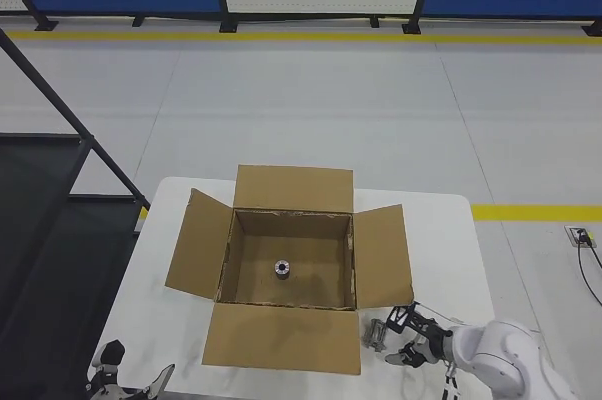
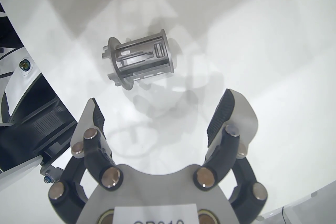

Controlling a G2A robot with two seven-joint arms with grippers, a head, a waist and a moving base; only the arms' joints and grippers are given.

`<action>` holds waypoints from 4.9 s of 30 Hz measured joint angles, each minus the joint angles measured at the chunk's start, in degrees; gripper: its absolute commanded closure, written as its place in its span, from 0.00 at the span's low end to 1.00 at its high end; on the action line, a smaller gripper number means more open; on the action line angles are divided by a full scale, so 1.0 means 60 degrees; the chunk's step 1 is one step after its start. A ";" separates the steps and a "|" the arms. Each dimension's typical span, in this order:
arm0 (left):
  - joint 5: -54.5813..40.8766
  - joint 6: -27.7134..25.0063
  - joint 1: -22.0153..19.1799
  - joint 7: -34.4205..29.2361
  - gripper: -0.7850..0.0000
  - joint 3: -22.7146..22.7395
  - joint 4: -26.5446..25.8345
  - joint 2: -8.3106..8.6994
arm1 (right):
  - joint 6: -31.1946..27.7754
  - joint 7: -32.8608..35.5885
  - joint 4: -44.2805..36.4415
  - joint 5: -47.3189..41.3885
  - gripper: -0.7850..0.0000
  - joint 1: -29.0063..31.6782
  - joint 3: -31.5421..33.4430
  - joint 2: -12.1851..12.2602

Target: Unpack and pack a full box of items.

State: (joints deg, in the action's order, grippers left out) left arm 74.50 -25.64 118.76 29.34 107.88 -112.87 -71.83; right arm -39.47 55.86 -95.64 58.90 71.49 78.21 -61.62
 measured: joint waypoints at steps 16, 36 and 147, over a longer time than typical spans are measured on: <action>0.0000 0.0000 0.0000 0.0000 0.00 0.0000 0.0000 0.0000 | -0.0683 -0.0946 0.0672 -0.0077 0.00 -0.0323 -0.0316 0.0138; 0.0000 0.0000 0.0000 0.0000 0.00 0.0000 0.0000 0.0000 | -0.0737 -0.3058 0.1447 -0.0190 0.00 -0.0601 -0.0736 0.0181; 0.0000 0.0000 0.0000 0.0000 0.00 0.0000 0.0000 0.0000 | 0.2843 -0.9036 -0.6102 0.2572 1.00 0.3609 0.0762 0.0153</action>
State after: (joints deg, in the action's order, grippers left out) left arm 74.50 -25.64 118.76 29.34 107.88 -112.87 -71.83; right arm -22.41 1.65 -132.25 74.33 93.14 82.78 -60.69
